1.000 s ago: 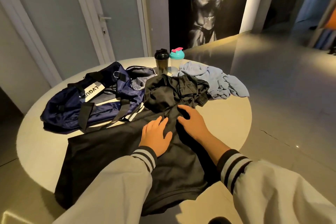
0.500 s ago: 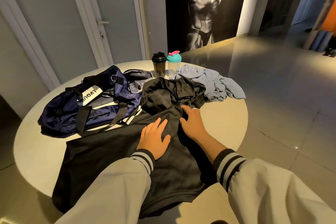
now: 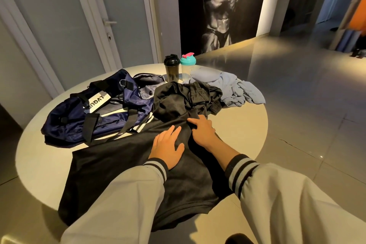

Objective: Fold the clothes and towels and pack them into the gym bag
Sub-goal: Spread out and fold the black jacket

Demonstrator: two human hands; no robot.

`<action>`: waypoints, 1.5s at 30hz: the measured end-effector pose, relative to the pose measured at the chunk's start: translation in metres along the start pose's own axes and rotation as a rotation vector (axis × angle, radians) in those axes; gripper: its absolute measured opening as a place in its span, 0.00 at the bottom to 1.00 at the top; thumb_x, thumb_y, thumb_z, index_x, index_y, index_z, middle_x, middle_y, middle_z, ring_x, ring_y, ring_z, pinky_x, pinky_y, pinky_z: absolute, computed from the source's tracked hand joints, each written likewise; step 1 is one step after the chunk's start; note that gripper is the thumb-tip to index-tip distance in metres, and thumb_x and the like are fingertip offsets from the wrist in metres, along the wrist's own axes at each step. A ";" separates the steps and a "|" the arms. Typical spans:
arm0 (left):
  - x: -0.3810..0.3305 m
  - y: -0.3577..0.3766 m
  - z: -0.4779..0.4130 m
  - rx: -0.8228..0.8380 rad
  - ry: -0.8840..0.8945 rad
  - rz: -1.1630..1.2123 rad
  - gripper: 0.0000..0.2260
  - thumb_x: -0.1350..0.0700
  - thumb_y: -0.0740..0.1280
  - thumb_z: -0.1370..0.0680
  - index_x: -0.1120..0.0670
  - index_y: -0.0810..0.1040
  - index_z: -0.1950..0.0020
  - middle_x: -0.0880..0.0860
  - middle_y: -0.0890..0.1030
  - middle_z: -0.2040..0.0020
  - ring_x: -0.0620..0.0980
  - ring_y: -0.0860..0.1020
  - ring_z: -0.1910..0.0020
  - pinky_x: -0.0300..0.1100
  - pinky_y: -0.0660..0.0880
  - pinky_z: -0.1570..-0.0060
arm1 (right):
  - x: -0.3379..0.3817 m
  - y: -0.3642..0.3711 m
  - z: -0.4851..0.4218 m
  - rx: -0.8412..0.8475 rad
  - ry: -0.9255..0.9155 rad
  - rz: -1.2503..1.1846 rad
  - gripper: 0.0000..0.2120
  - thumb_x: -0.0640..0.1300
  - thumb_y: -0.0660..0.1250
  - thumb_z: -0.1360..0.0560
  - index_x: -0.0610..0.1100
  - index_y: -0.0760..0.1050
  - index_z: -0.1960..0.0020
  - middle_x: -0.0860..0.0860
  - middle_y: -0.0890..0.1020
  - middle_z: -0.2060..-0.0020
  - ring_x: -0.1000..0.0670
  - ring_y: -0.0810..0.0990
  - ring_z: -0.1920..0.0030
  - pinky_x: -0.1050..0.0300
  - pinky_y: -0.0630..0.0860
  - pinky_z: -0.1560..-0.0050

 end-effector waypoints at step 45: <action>-0.067 0.009 0.124 0.150 0.041 -0.245 0.29 0.30 0.52 0.22 0.39 0.62 0.23 0.46 0.60 0.21 0.54 0.58 0.25 0.53 0.58 0.28 | -0.071 -0.035 0.171 -0.365 0.135 0.140 0.14 0.52 0.62 0.21 0.56 0.79 0.38 0.51 0.73 0.39 0.45 0.65 0.36 0.49 0.62 0.36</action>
Point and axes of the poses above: each hand's wrist, its own z-axis away from the middle knuckle, its own y-axis out of the palm, x = y × z, the point moved 5 cm from there along -z, towards the middle knuckle
